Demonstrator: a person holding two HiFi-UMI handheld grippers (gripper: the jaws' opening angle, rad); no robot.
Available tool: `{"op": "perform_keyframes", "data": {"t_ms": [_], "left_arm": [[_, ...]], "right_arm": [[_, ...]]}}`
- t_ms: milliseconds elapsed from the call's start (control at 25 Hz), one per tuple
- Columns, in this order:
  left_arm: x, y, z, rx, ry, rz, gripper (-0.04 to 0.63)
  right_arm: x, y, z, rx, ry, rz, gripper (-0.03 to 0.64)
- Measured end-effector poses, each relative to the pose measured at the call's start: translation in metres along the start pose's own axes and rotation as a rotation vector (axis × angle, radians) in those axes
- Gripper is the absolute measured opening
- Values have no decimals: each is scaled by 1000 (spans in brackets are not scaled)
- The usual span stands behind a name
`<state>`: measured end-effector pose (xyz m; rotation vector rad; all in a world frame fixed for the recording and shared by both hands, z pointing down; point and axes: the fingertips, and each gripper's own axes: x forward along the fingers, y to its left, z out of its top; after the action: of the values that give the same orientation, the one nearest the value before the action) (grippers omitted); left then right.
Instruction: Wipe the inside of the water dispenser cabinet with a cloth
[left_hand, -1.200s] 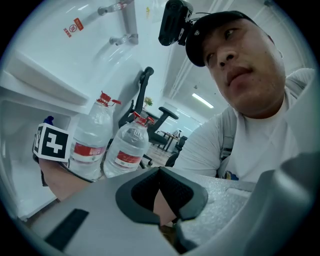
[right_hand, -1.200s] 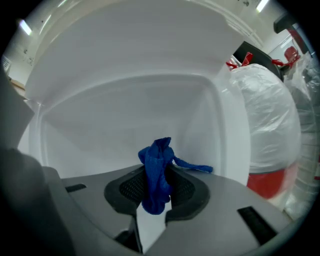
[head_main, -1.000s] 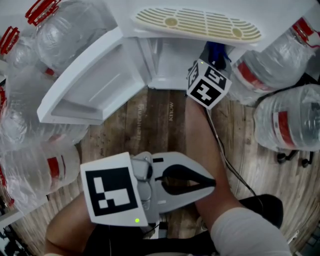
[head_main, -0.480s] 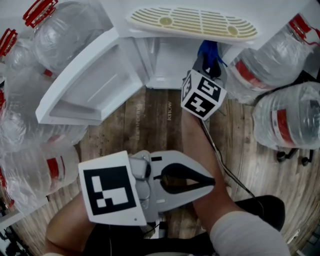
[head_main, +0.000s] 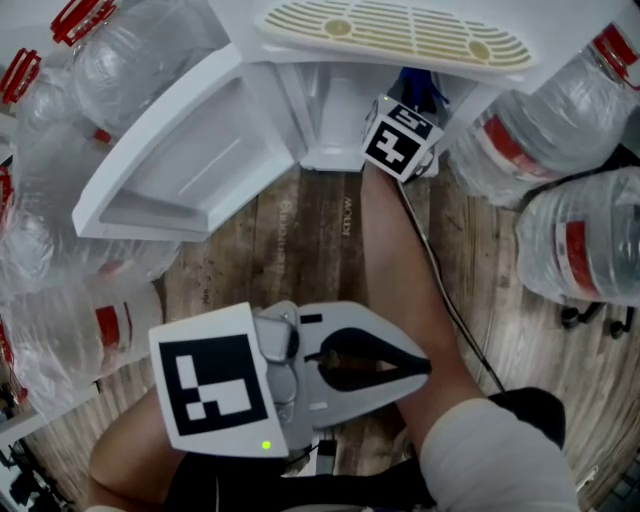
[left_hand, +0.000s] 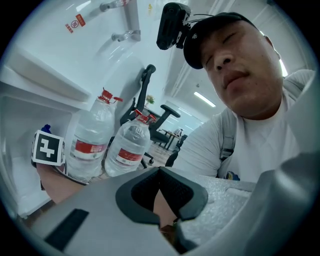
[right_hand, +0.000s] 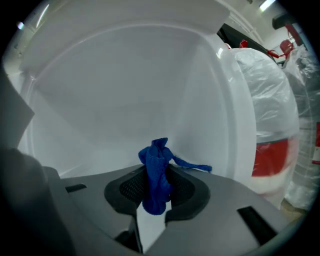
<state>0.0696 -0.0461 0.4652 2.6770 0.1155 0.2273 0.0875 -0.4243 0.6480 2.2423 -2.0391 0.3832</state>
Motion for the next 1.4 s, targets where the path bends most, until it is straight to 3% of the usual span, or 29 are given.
{"op": "perform_keyframes", "data": {"t_ms": [560,920,1120,1400], "left_arm": [[2,6,-3,-7,-7,-21,-2],[4,6,0,-20,-20,-29,-2],[7,5,1,-17,-15,-29,-2],[4,6,-5,-8,9,-18,-2]], "right_arm": [[-36,-24,-18,-36,37,-50,89],[-66,-31,-34,-107,28,-17,91],[-48,-10,-42,-110,34,34,91],[0,-9,-49,-117,68,-9,91]]}}
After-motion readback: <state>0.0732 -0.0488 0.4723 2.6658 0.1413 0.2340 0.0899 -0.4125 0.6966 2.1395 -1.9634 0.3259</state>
